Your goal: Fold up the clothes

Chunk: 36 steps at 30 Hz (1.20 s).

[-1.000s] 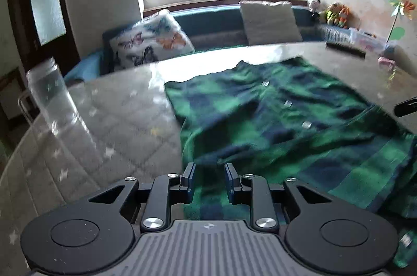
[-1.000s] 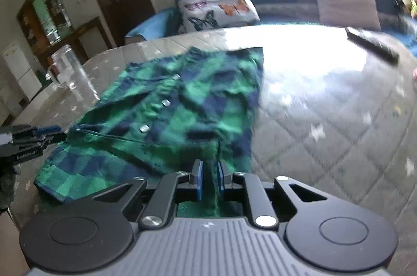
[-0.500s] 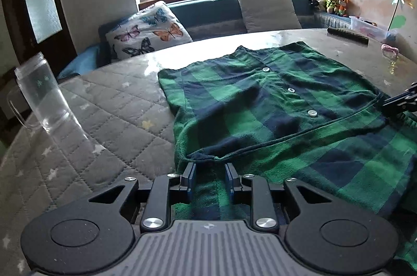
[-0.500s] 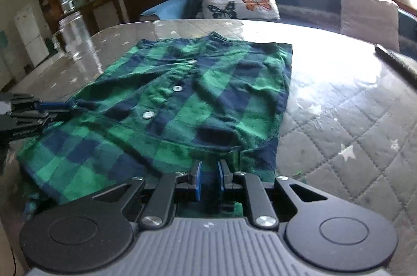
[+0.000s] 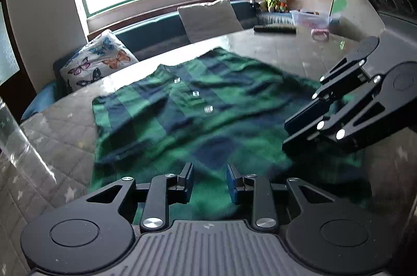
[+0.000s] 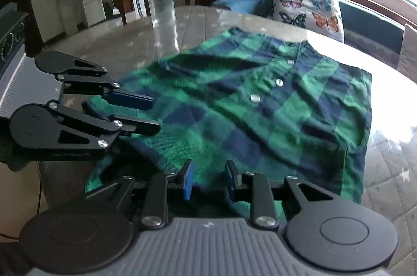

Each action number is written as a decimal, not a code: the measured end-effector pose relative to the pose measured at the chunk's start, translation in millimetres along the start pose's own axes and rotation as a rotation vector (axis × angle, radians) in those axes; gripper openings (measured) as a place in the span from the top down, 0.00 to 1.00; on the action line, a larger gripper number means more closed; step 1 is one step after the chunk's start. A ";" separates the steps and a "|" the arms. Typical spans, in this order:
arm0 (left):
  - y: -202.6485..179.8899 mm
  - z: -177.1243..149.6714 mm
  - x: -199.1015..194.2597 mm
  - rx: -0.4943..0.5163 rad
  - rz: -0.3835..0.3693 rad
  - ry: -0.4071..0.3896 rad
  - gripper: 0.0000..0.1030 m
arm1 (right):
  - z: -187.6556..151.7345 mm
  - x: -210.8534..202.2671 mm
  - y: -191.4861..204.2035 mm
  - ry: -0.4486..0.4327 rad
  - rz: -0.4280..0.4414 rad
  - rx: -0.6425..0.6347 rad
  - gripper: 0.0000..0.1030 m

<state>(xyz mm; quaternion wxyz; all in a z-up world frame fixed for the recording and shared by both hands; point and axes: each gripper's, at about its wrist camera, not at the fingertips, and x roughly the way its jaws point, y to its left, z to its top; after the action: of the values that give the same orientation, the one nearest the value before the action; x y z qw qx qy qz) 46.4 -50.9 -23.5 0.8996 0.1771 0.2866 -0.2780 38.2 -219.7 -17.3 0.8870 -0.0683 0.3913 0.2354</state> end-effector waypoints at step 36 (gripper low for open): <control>-31.4 -47.8 -54.6 0.324 -0.014 -0.005 0.49 | 7.0 5.4 -89.3 -0.038 -0.159 0.204 0.71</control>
<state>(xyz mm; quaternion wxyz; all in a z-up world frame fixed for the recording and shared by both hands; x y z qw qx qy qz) -29.6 -30.8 -32.0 0.8580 0.3173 0.2368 -0.3273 88.0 -294.1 -22.0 0.9125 -0.0038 0.3897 0.1246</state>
